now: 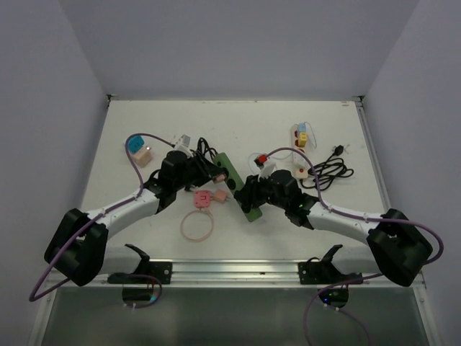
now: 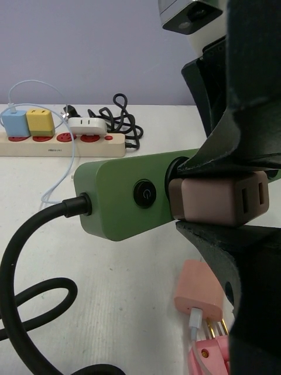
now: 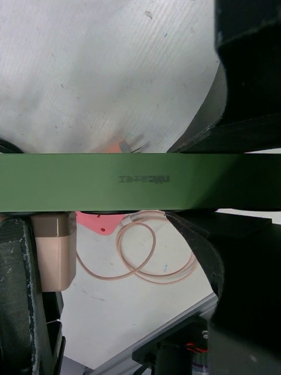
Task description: Pull the plug off the socket
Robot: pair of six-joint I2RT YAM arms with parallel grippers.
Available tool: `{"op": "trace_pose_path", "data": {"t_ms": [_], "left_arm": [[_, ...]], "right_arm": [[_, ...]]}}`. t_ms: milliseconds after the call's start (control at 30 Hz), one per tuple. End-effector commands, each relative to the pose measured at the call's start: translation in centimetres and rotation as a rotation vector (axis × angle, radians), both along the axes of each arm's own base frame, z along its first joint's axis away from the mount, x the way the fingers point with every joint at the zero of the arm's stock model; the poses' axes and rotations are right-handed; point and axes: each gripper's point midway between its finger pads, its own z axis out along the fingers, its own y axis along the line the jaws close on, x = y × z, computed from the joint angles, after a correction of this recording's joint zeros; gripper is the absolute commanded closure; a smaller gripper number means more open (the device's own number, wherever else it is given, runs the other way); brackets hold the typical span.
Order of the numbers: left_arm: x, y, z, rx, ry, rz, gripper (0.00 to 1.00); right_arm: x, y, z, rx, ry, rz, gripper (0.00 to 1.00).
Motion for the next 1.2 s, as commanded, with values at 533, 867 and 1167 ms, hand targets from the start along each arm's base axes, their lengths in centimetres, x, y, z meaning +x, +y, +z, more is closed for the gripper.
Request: {"op": "trace_pose_path", "data": {"t_ms": [533, 867, 1167], "left_arm": [[-2.0, -2.2, 4.9, -0.095, -0.161, -0.125, 1.00], [-1.6, -1.4, 5.0, -0.032, -0.190, -0.107, 1.00], [-2.8, -0.9, 4.6, 0.012, -0.190, -0.145, 1.00]], "right_arm": [[2.8, 3.9, 2.7, 0.062, -0.052, 0.030, 0.50], [1.8, 3.0, 1.5, 0.008, -0.024, 0.048, 0.74], [3.6, 0.4, 1.1, -0.073, -0.019, -0.127, 1.00]]}}
